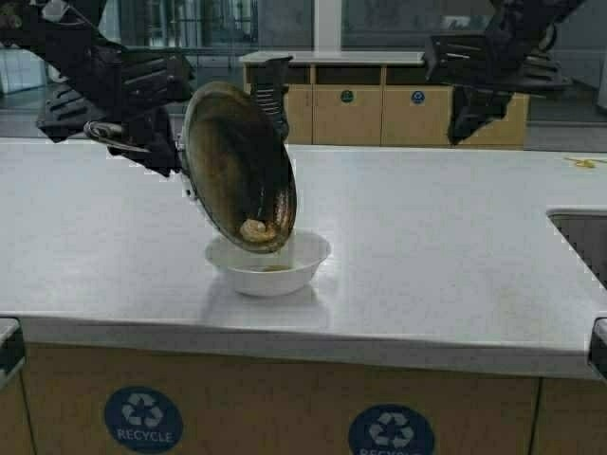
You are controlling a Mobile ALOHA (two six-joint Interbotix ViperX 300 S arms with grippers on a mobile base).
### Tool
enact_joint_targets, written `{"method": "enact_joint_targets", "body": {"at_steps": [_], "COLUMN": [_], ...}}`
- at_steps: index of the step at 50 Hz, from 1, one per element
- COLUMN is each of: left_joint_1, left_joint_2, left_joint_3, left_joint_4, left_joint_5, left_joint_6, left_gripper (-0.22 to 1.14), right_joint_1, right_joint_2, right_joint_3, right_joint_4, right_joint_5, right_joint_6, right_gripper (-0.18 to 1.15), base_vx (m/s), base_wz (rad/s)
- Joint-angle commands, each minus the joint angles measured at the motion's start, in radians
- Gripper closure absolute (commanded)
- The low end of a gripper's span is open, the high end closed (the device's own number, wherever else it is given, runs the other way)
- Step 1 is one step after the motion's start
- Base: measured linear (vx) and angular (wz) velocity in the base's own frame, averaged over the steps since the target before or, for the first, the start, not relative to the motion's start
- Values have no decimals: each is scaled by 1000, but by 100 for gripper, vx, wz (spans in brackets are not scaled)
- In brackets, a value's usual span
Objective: Add oil to the pan and cook the shrimp and serve it
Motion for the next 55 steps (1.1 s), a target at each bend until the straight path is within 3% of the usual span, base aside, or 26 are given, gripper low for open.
{"method": "enact_joint_targets", "body": {"at_steps": [1, 8, 37, 55], "left_joint_1": [-28, -67, -67, -67], "left_joint_2": [-17, -9, -2, -9], "left_joint_3": [-52, -67, -106, -153], "left_joint_4": [-9, -11, -37, -34], "left_joint_5": [11, 66, 75, 167], "left_joint_6": [54, 121, 183, 290], "left_gripper": [87, 87, 86, 86], "right_joint_1": [2, 2, 2, 2], "right_joint_2": [-17, -18, -26, -26], "right_joint_3": [-18, -18, -17, -20], "right_joint_4": [2, 2, 2, 2], "right_joint_5": [-11, -11, -15, -15], "right_joint_6": [2, 2, 2, 3], "right_gripper": [91, 91, 91, 91], "base_vx": [0, 0, 0, 0], "base_wz": [0, 0, 0, 0]}}
